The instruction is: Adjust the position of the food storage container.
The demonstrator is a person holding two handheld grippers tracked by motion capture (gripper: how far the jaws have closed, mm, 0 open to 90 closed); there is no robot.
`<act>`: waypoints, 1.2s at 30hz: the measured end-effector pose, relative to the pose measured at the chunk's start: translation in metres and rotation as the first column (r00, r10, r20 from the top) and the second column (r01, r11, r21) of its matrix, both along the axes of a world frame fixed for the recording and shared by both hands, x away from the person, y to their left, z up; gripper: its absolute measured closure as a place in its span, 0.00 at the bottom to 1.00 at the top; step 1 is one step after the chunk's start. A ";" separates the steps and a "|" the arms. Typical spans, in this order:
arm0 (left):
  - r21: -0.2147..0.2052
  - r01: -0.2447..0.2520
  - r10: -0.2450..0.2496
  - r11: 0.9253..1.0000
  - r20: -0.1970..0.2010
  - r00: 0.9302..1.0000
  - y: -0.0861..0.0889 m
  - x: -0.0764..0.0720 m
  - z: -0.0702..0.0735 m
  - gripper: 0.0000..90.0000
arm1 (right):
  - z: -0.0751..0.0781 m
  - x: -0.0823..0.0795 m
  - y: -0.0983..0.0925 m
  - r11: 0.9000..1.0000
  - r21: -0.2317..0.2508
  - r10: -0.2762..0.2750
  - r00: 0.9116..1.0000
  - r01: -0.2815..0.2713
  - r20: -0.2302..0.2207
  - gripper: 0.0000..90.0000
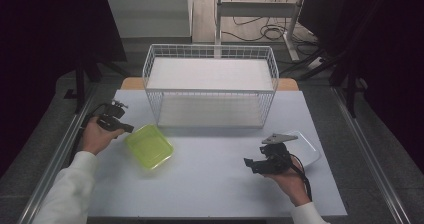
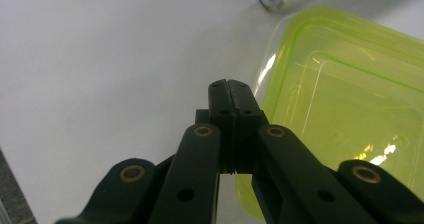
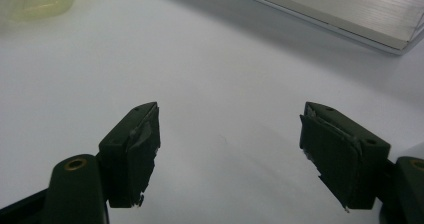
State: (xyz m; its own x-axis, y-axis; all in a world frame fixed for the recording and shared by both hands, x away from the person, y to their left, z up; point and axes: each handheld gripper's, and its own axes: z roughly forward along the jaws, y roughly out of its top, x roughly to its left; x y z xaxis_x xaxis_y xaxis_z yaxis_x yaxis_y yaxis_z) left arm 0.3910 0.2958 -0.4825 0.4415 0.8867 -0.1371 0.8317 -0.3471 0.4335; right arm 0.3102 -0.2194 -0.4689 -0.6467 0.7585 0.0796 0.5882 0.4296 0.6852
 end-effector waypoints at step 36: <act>-0.138 0.160 -0.171 0.977 -0.073 0.982 -0.093 -0.074 -0.012 1.00 | 0.000 -0.002 0.004 1.000 -0.009 0.006 1.000 -0.006 -0.003 0.27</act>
